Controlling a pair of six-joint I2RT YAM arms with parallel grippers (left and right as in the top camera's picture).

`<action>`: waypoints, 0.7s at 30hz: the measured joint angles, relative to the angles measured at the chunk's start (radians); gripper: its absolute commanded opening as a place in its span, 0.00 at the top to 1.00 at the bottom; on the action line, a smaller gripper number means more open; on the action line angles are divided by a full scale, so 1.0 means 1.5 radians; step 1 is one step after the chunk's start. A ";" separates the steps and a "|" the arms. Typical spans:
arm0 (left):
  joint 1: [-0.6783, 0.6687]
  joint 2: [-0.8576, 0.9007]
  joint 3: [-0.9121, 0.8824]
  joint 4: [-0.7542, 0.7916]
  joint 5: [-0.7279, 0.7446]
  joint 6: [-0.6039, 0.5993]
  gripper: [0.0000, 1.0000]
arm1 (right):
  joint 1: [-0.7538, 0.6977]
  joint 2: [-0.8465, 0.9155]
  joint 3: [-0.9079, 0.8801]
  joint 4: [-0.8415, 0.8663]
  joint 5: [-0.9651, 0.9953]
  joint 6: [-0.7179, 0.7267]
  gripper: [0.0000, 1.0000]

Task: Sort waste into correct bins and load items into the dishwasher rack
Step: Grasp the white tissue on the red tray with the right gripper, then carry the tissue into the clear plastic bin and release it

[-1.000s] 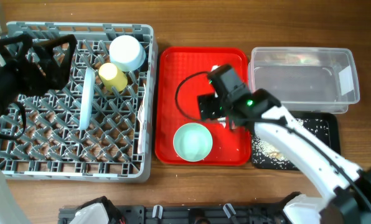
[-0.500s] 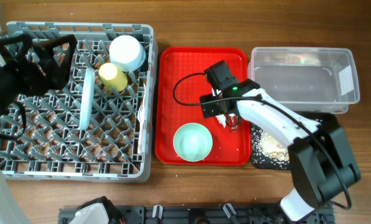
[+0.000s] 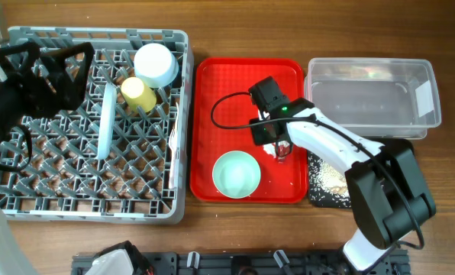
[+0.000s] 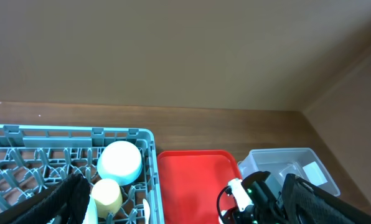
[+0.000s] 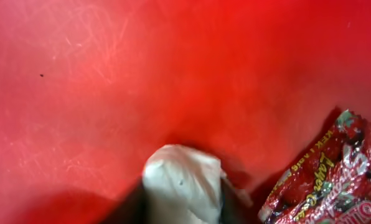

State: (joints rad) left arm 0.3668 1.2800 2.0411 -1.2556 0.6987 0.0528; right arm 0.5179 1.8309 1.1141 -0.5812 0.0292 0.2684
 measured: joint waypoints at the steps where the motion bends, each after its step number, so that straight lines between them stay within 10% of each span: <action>1: 0.000 0.000 0.000 0.000 0.000 0.000 0.00 | 0.000 0.000 -0.001 0.000 -0.002 0.004 0.96; 21: 0.000 0.000 0.000 0.000 0.000 0.000 0.00 | -0.129 -0.208 0.182 -0.180 0.153 0.033 0.93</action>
State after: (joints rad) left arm 0.3668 1.2800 2.0411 -1.2560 0.6987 0.0528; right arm 0.3237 1.5196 1.3869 -0.8509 0.2584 0.3180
